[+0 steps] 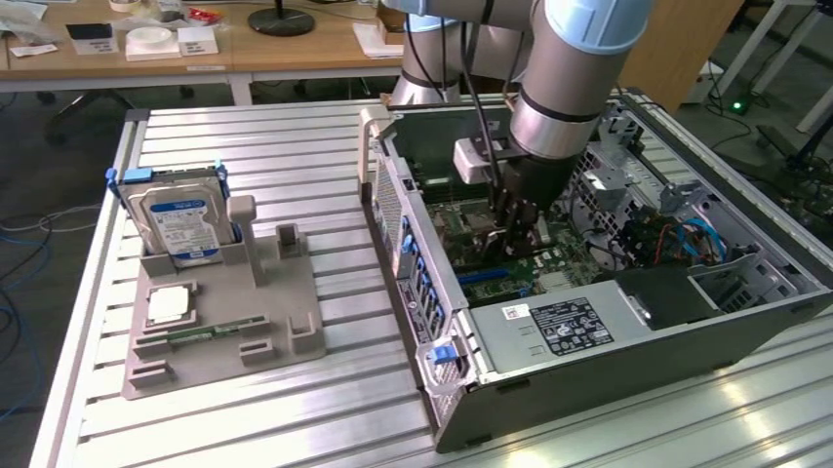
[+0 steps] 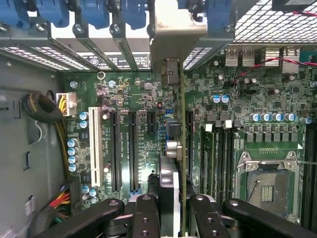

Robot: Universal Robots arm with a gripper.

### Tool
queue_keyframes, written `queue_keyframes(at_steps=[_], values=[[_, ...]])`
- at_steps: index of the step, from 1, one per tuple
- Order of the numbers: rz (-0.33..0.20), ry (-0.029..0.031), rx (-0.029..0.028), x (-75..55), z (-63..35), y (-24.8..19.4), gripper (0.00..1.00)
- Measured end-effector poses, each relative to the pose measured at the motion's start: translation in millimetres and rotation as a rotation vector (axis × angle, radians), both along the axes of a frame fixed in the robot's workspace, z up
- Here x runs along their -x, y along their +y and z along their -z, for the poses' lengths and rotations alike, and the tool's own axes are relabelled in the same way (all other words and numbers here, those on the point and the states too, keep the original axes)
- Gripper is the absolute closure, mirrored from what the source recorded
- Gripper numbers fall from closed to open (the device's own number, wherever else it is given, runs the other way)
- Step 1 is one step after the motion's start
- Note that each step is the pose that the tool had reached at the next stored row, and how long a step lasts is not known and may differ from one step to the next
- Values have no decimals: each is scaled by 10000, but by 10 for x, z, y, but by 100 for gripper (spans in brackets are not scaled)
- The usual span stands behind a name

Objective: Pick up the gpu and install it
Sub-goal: 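Insert the gpu into the slot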

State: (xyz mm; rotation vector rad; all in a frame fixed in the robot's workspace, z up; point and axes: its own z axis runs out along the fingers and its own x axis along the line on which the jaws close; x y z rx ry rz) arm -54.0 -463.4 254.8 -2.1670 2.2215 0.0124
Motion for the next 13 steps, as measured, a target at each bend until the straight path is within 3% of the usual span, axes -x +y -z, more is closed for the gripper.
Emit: queue_keyframes(at_steps=[5,8,13], values=[[-3,0,0,11,52,-1,72],[-3,0,-1,64,191,-1,72],[-1,0,0,69,241,-1,72]])
